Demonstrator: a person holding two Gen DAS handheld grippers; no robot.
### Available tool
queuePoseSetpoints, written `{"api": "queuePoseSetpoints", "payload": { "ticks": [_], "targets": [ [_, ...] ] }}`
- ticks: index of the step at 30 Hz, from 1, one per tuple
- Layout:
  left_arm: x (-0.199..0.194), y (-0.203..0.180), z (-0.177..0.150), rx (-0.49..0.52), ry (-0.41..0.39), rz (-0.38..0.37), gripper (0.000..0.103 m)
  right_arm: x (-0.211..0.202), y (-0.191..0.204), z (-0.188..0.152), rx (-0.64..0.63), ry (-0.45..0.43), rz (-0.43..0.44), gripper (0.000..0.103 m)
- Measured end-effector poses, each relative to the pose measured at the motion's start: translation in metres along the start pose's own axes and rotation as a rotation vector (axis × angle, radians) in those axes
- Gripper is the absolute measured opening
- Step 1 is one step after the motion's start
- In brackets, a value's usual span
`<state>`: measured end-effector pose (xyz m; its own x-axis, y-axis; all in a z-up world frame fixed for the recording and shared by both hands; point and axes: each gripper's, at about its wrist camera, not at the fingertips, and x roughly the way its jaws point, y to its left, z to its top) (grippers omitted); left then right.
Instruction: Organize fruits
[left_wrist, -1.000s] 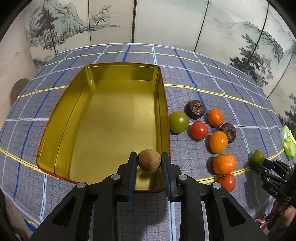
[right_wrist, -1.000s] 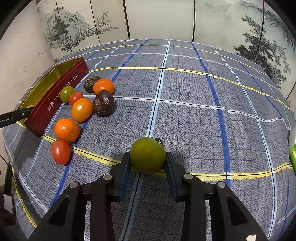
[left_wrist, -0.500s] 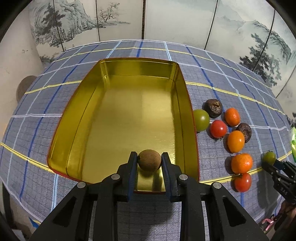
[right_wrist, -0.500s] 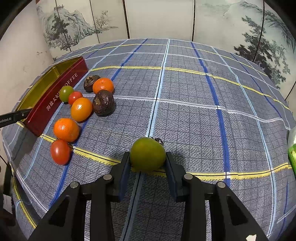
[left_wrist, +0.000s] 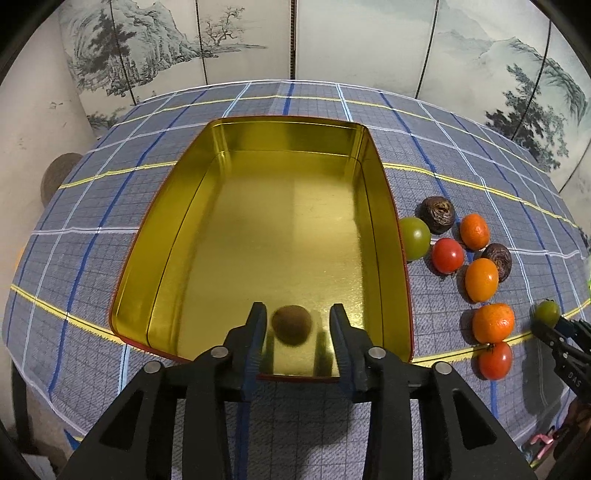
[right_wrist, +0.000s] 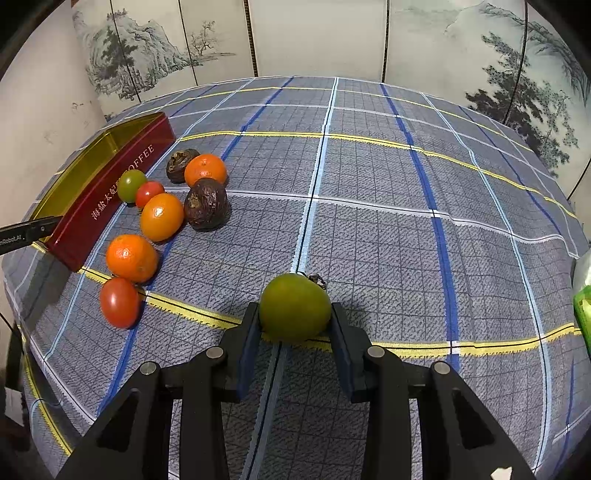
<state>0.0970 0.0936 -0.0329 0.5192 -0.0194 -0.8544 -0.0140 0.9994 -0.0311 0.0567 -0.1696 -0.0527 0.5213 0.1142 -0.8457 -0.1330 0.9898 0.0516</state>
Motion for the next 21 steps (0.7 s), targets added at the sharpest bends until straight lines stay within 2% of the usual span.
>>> {"api": "queuePoseSetpoints", "payload": {
  "ticks": [4, 10, 15, 17, 21],
  "targets": [
    [-0.006, 0.001, -0.002, -0.003, -0.017, 0.019, 0.052, 0.0, 0.0, 0.0, 0.005, 0.002, -0.001, 0.033],
    [-0.021, 0.009, -0.004, -0.028, -0.075, 0.034, 0.055, -0.006, 0.003, 0.005, -0.001, -0.014, -0.005, 0.033],
    [-0.038, 0.018, -0.008, -0.04, -0.129, 0.058, 0.061, -0.015, 0.015, 0.015, -0.031, -0.047, 0.004, 0.033],
    [-0.044, 0.021, -0.009, -0.04, -0.143, 0.066, 0.064, -0.02, 0.021, 0.021, -0.043, -0.063, 0.02, 0.022],
    [-0.05, 0.032, -0.012, -0.077, -0.147, 0.06, 0.065, -0.026, 0.036, 0.036, -0.07, -0.074, 0.045, 0.022]
  ]
}}
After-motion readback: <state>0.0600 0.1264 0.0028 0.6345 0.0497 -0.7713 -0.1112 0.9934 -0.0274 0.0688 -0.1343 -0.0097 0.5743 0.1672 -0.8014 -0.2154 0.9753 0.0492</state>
